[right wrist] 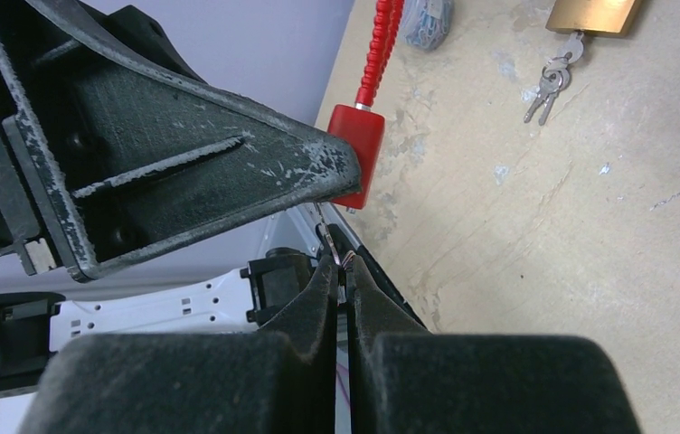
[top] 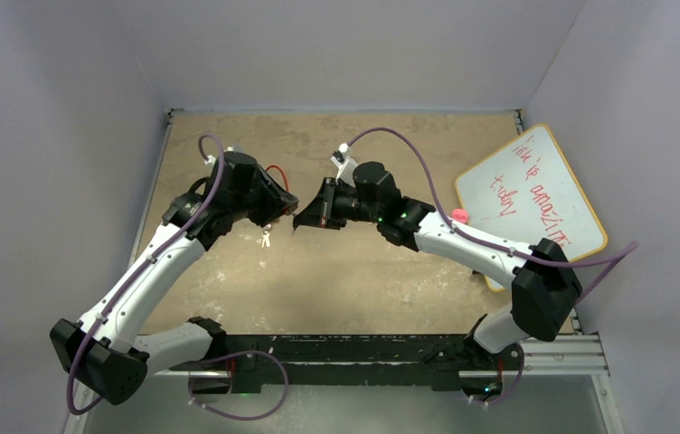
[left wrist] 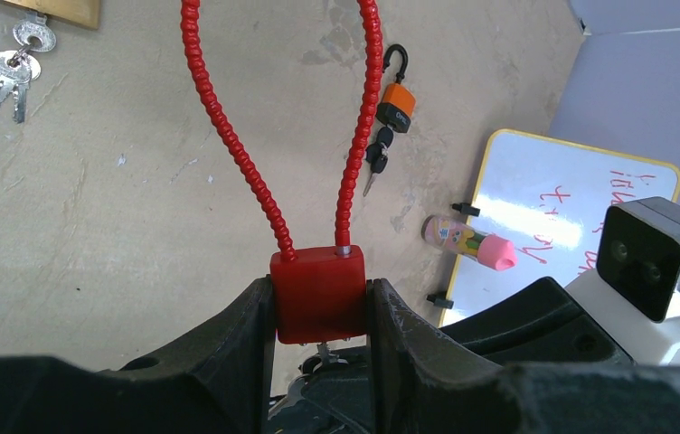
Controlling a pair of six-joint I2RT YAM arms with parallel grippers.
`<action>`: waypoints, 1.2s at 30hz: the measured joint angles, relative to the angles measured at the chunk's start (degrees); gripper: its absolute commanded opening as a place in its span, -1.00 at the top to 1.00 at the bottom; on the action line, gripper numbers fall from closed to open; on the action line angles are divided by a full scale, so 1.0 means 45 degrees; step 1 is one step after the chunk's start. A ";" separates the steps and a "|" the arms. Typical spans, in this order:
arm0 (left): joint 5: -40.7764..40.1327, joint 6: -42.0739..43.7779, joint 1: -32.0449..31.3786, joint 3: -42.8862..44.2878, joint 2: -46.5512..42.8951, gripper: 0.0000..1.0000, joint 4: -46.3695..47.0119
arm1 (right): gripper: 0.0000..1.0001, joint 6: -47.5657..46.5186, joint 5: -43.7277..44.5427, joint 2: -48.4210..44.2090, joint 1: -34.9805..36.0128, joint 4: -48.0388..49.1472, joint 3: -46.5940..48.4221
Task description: Unlock with the key
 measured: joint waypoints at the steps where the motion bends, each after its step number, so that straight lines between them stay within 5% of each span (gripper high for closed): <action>1: -0.0029 0.0005 0.0000 0.0000 -0.0015 1.00 -0.0005 | 1.00 0.0000 -0.0005 0.0000 0.0000 -0.0005 0.0000; 36: -0.0457 -0.0267 0.0019 -0.0097 -0.0340 1.00 0.0121 | 1.00 0.0806 -0.0092 0.0432 -0.0097 -0.0369 0.0525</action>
